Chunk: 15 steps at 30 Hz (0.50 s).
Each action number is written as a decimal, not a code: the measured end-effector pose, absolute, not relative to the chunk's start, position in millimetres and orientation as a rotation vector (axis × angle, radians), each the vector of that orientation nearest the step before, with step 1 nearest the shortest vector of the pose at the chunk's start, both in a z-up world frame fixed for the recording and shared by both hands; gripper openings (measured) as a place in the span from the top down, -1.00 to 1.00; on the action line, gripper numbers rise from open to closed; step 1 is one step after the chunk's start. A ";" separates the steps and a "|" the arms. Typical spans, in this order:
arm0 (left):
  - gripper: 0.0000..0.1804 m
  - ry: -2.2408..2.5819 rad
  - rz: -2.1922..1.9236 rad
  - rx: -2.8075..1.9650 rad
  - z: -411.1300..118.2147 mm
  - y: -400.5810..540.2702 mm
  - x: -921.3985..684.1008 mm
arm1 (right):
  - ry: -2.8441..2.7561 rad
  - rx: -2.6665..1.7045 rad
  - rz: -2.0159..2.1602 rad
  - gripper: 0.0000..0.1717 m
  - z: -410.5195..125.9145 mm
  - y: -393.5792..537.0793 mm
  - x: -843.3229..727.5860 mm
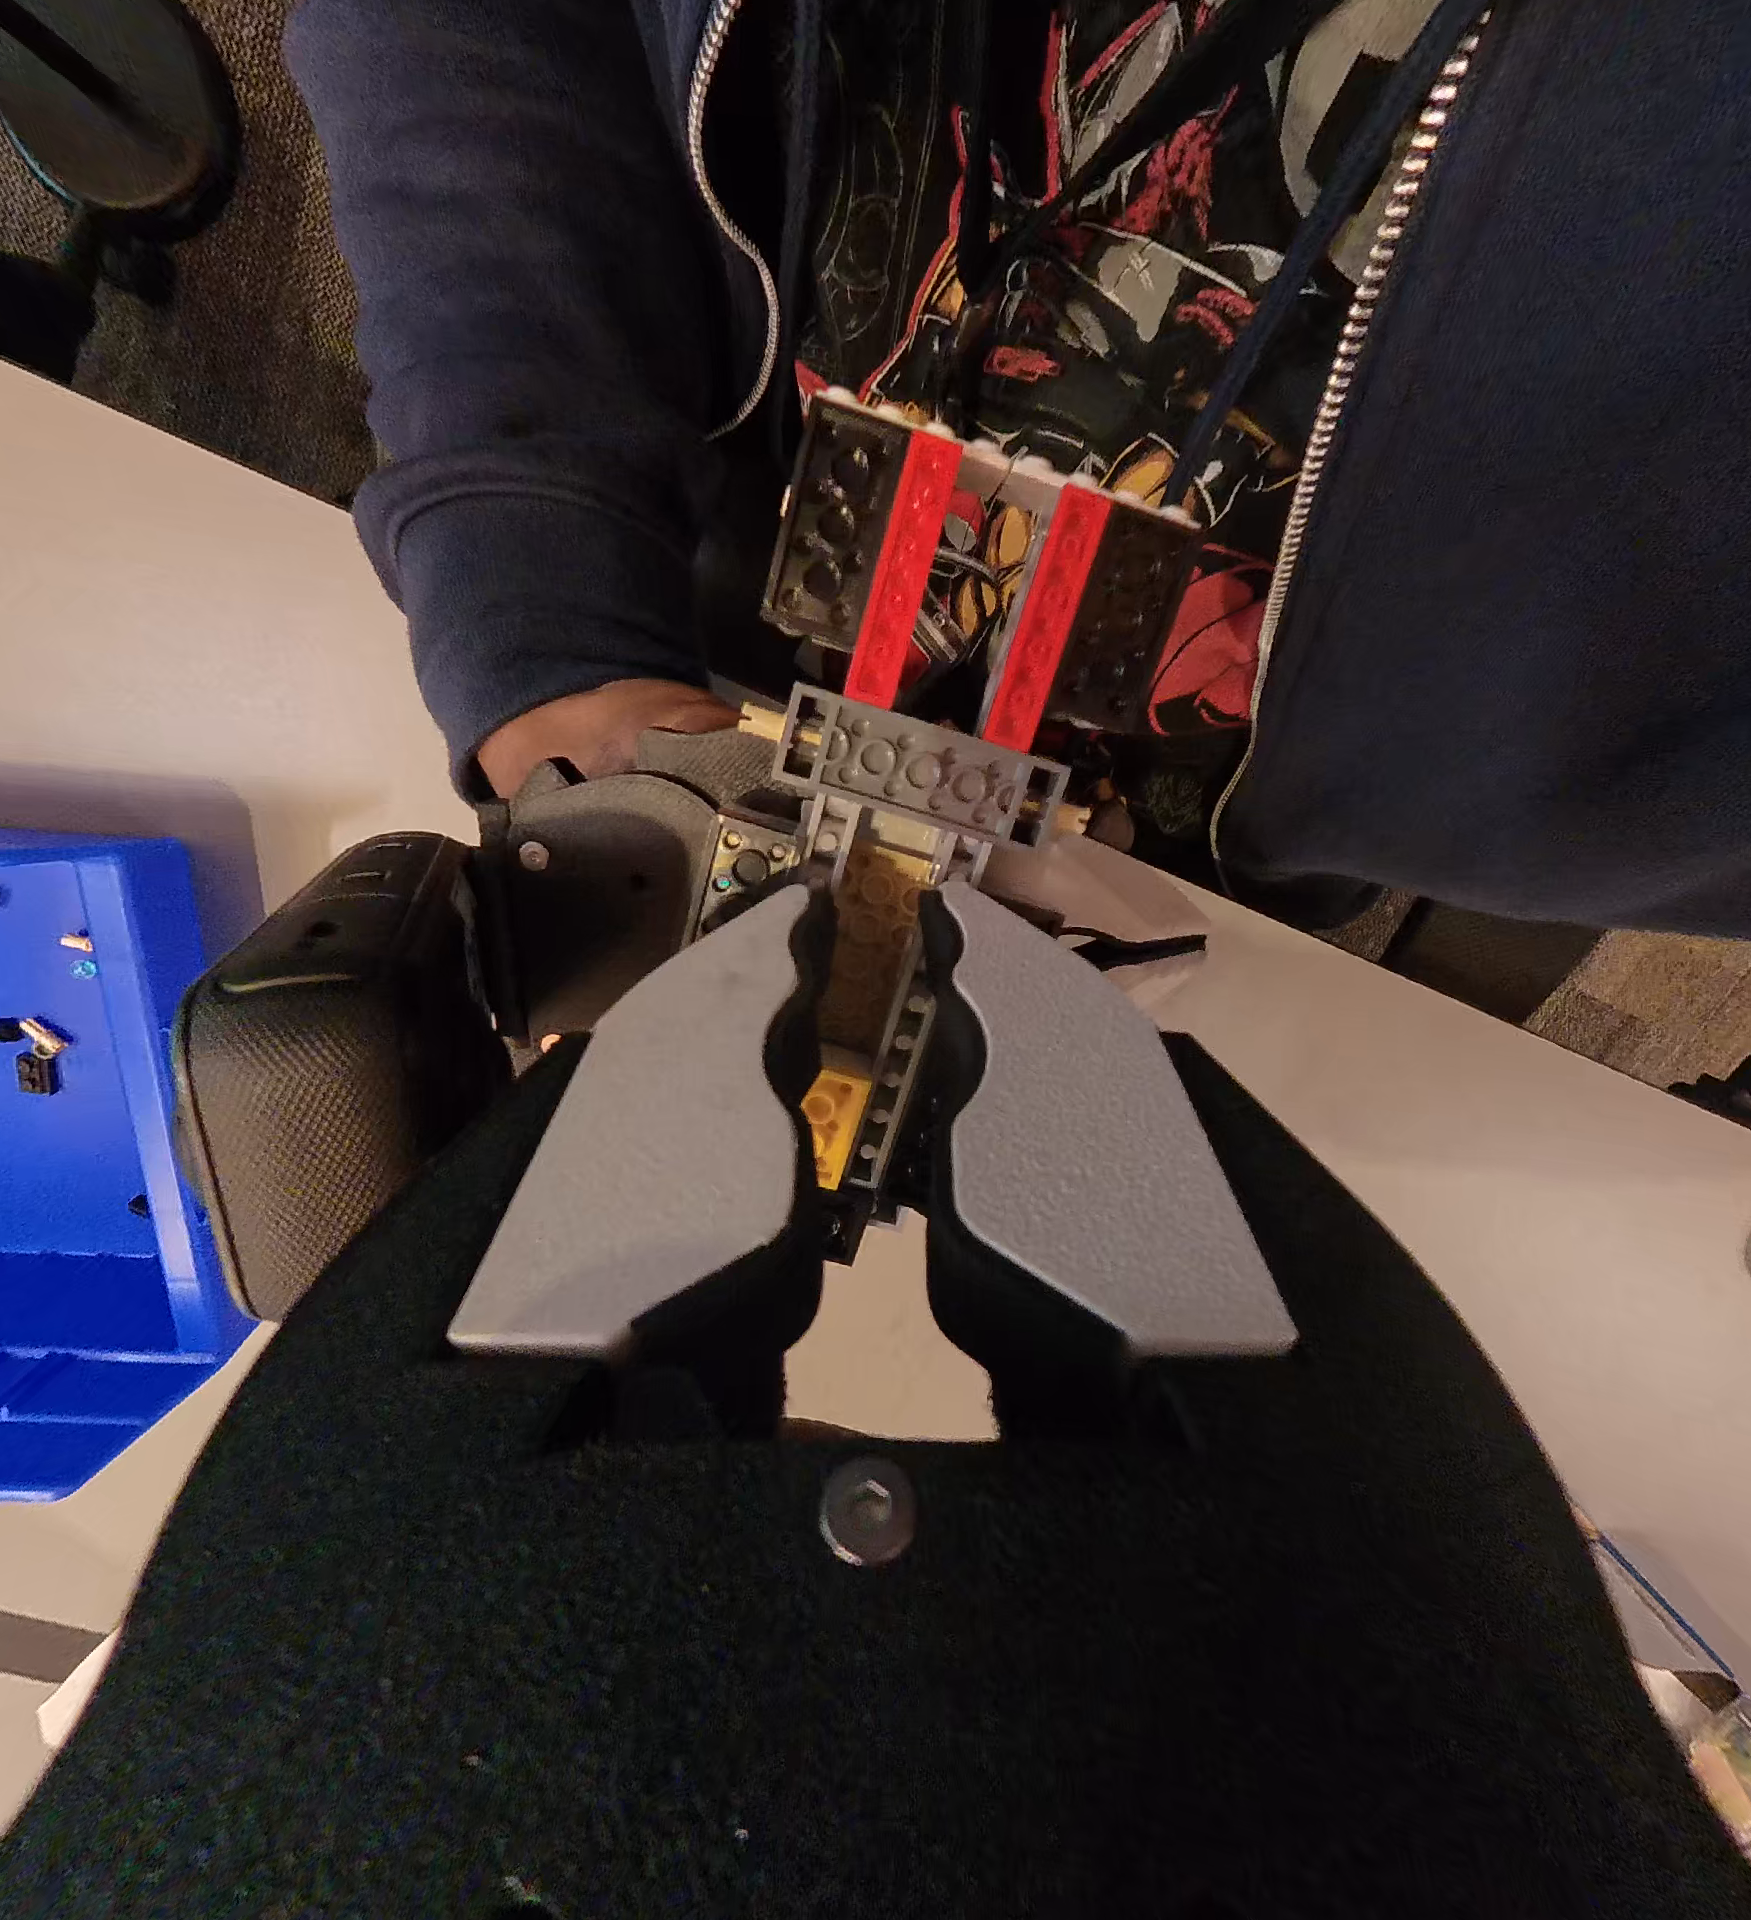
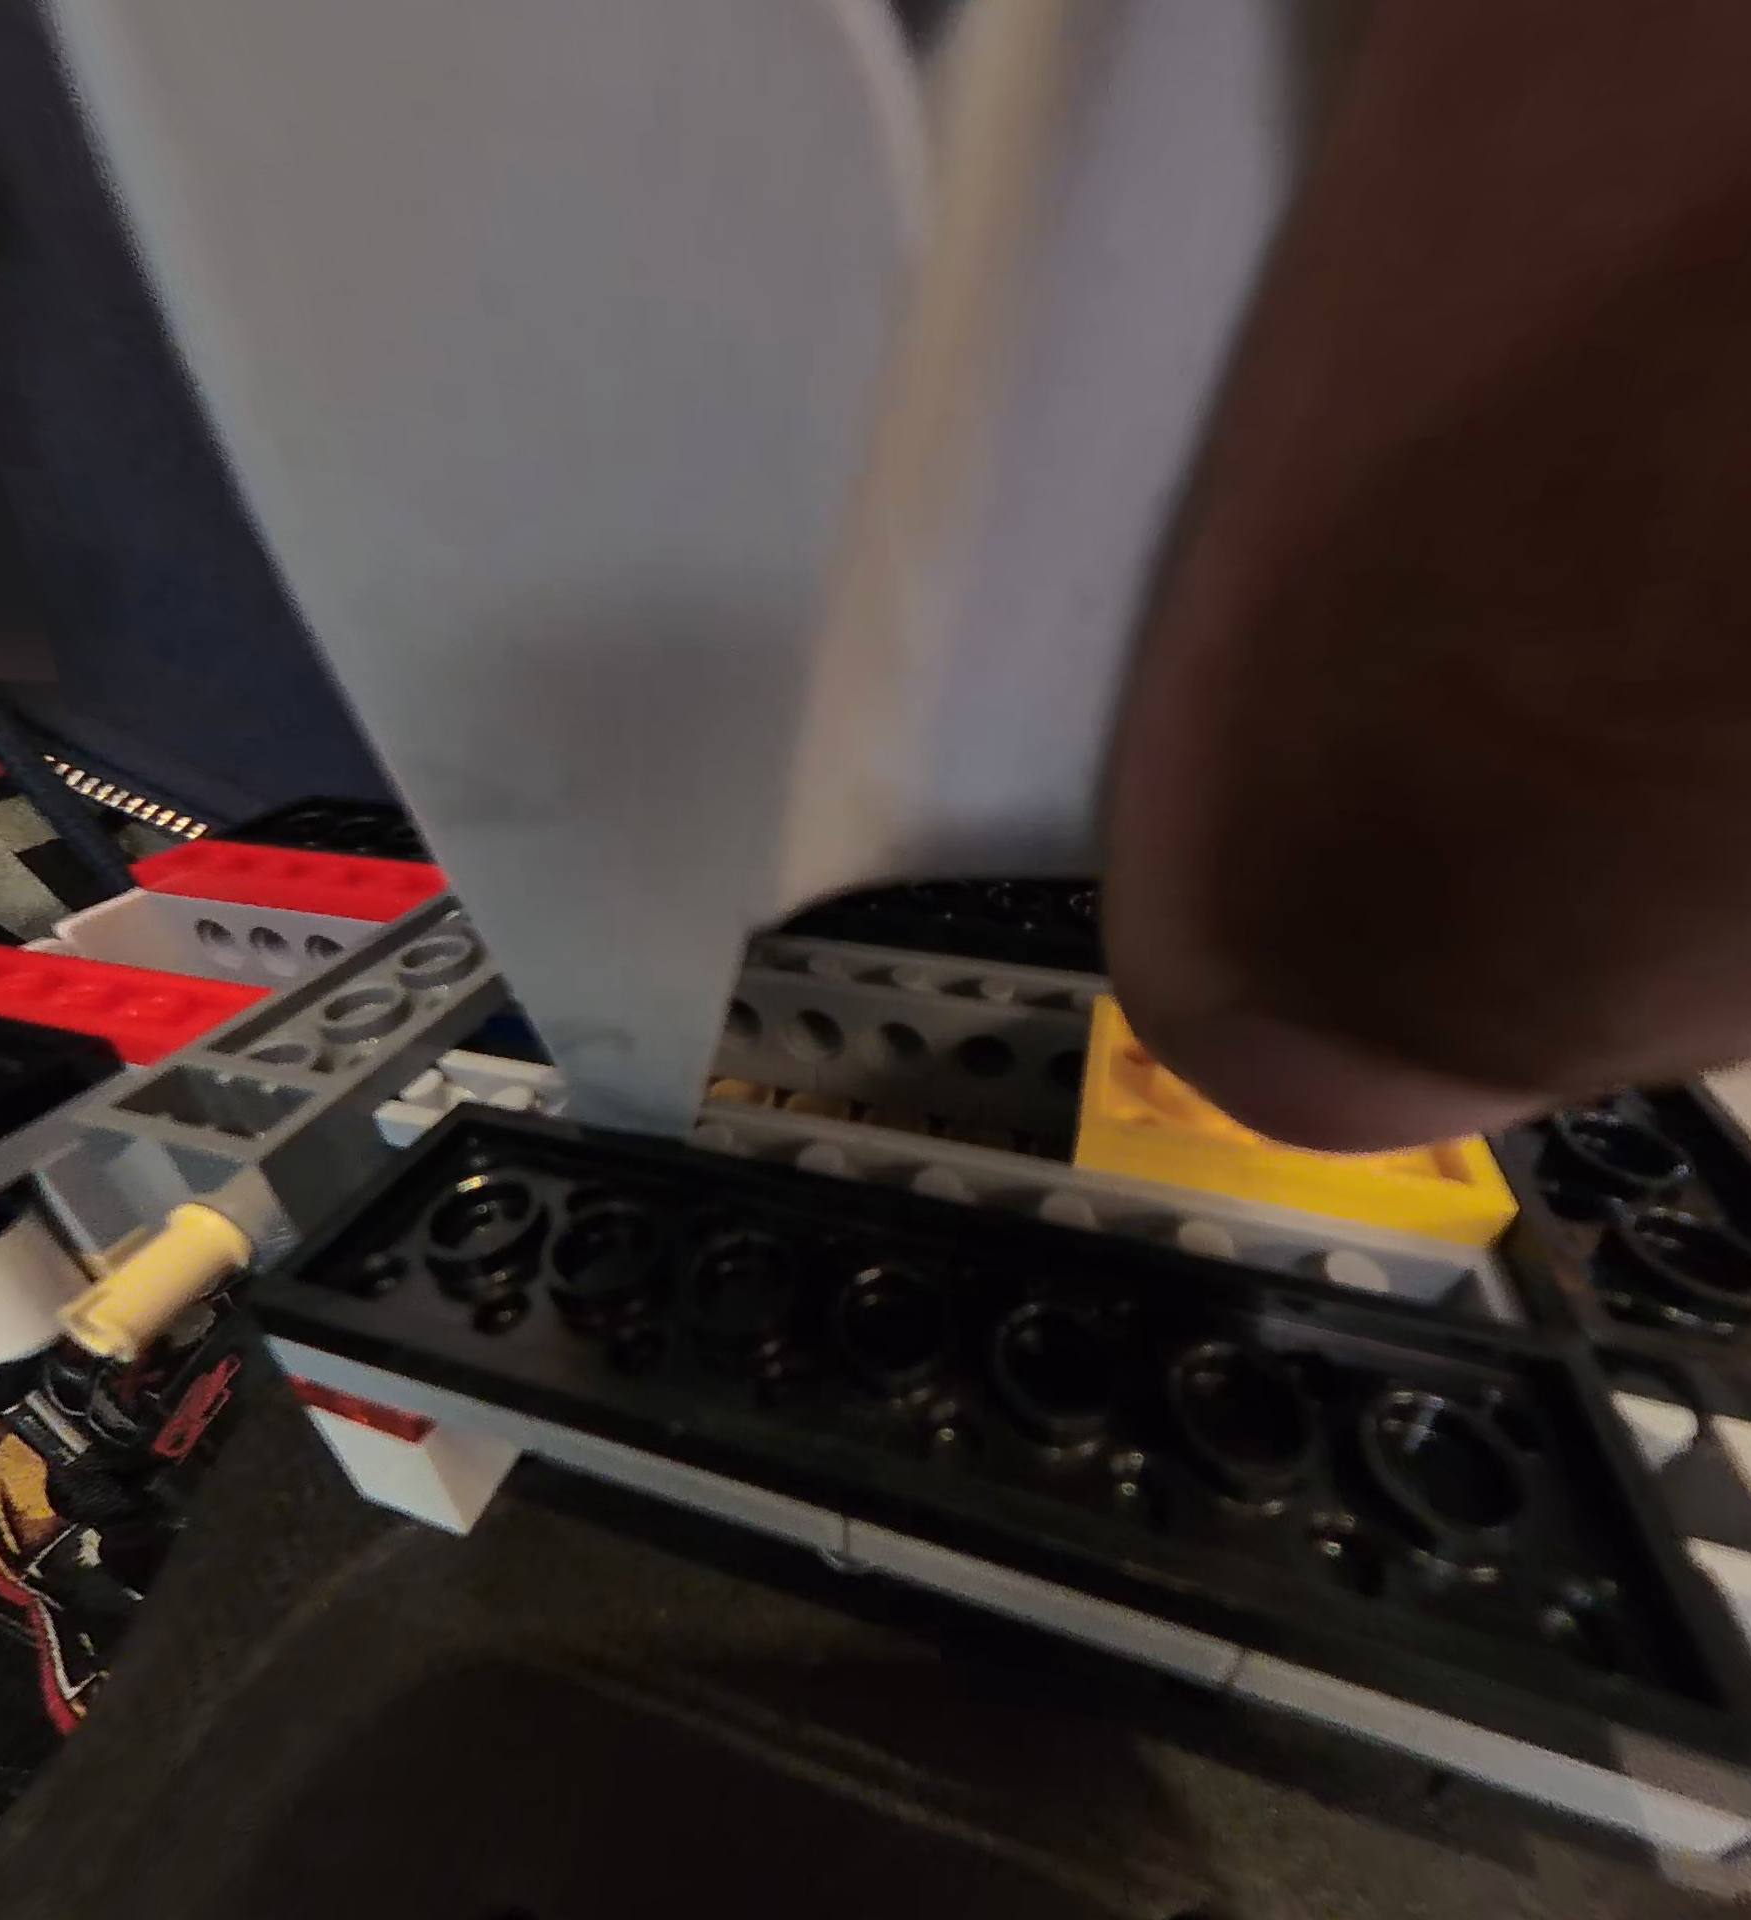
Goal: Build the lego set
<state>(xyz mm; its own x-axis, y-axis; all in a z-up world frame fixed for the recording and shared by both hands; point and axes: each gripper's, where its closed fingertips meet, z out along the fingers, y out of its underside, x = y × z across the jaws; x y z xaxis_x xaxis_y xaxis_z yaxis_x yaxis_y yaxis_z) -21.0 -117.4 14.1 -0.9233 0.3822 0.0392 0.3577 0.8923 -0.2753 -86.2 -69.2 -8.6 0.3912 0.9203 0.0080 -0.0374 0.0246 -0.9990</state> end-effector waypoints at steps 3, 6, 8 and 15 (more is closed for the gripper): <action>0.80 -2.958 0.423 -0.580 14.0 -117.8 -21.2 | -0.891 -1.328 0.915 0.14 -8.6 -69.3 -86.5; 0.80 -2.956 0.433 -0.582 13.3 -118.3 -21.7 | -0.896 -1.326 0.910 0.08 -9.2 -69.6 -86.8; 0.80 -2.958 0.433 -0.582 12.5 -117.7 -21.5 | -0.894 -1.328 0.911 0.07 -10.0 -69.1 -86.5; 0.81 -2.972 0.420 -0.616 13.6 -113.3 -20.6 | -0.861 -1.359 0.906 -0.34 -10.5 -62.3 -84.2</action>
